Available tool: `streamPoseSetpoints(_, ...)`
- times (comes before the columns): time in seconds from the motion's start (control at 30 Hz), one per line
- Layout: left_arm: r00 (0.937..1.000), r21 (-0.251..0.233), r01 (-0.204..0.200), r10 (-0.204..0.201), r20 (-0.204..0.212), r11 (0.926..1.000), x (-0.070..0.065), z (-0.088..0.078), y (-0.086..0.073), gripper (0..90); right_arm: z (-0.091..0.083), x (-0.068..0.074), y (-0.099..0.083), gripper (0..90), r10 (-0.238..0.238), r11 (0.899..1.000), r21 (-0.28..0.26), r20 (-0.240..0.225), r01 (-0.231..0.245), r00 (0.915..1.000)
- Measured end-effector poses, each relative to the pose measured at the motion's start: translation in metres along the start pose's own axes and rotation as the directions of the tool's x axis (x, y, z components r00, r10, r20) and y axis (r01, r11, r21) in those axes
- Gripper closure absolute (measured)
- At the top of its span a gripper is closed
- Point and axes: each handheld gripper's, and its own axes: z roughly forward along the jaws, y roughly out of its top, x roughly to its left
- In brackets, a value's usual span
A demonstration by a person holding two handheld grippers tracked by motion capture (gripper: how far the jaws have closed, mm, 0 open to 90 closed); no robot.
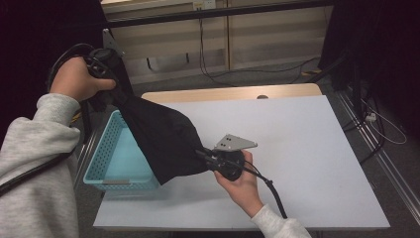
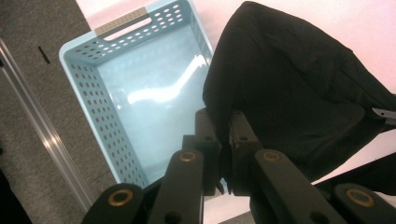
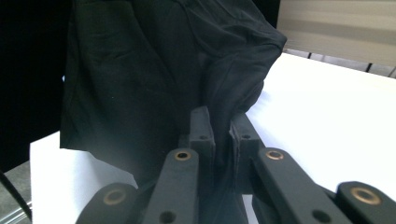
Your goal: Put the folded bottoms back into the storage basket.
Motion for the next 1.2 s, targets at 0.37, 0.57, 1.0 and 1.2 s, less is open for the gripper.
streamPoseSetpoints(0.37, 0.9996, -0.011, 0.027, -0.028, -0.007, 0.9996, 0.014, -0.013, -0.007, 85.4, 0.012, 0.012, 0.012, 82.2, -0.009, 1.000, -0.007, -0.031, 0.008, 0.9995)
streamPoseSetpoints(0.57, 0.9994, -0.007, 0.034, -0.034, -0.006, 0.9994, 0.022, -0.016, -0.009, 85.3, 0.018, 0.016, 0.015, 82.2, -0.004, 1.000, -0.010, -0.038, 0.004, 0.9993)
streamPoseSetpoints(1.0, 0.9987, 0.016, 0.050, -0.049, -0.012, 0.9986, 0.038, -0.016, -0.008, 85.3, 0.029, 0.030, 0.020, 82.2, -0.014, 1.000, -0.007, -0.038, 0.013, 0.9992)
streamPoseSetpoints(1.2, 0.9983, 0.003, 0.058, -0.058, -0.008, 0.9983, 0.044, -0.021, -0.014, 85.3, 0.036, 0.034, 0.019, 82.2, -0.005, 1.000, -0.012, -0.048, 0.004, 0.9989)
